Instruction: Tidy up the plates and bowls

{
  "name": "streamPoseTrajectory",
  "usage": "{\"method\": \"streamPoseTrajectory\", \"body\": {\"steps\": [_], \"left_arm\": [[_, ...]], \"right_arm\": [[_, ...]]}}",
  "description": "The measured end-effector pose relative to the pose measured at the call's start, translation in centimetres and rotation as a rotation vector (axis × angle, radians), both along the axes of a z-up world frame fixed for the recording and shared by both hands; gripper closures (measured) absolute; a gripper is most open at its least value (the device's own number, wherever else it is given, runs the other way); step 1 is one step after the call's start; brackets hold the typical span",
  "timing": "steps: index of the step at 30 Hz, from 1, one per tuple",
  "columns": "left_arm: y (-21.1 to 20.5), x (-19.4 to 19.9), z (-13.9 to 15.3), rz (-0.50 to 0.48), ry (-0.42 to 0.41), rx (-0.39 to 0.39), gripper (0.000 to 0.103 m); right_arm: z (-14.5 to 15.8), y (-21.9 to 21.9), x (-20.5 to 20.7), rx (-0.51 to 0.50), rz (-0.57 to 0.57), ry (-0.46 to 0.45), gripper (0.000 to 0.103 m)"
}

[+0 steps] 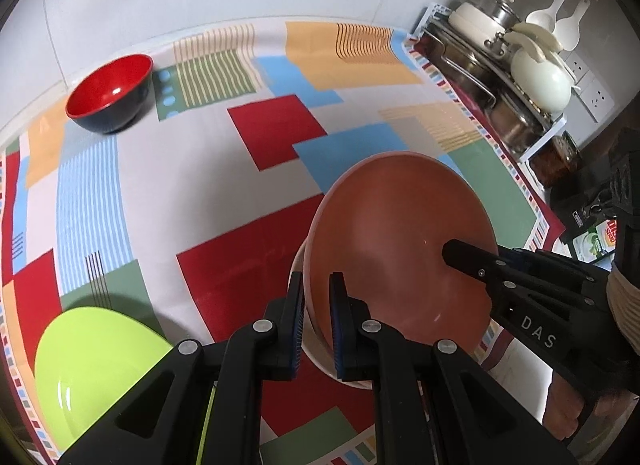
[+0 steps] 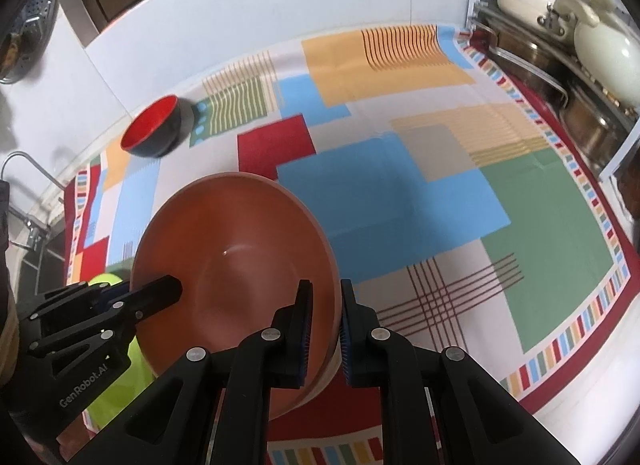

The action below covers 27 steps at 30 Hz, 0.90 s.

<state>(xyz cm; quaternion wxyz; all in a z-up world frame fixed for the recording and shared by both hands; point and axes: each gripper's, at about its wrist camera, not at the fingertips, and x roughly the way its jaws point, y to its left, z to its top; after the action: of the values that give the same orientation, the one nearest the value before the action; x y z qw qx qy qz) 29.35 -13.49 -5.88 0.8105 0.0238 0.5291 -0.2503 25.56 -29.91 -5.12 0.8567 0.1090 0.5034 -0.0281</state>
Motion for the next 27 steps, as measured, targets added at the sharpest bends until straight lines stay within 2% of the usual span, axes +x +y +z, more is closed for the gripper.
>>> {"method": "streamPoseTrajectory", "body": {"steps": [10, 19, 22, 24, 27], "left_arm": [[-0.3, 0.1, -1.4, -0.012, 0.045, 0.011, 0.09], [-0.2, 0.1, -2.0, -0.017, 0.069, 0.003, 0.09], [-0.1, 0.0, -2.0, -0.017, 0.075, -0.002, 0.09], [0.1, 0.1, -2.0, -0.018, 0.082, -0.007, 0.088], [0.3, 0.0, -2.0, -0.015, 0.093, -0.016, 0.086]], "right_arm": [[-1.8, -0.2, 0.1, 0.008, -0.003, 0.049, 0.089], [-2.1, 0.3, -0.1, -0.03, 0.004, 0.045, 0.088], [-2.2, 0.6, 0.0, -0.042, 0.014, 0.045, 0.081], [-2.4, 0.8, 0.1, -0.034, 0.033, 0.06, 0.072], [-2.9, 1.2, 0.1, -0.028, 0.057, 0.08, 0.063]]}}
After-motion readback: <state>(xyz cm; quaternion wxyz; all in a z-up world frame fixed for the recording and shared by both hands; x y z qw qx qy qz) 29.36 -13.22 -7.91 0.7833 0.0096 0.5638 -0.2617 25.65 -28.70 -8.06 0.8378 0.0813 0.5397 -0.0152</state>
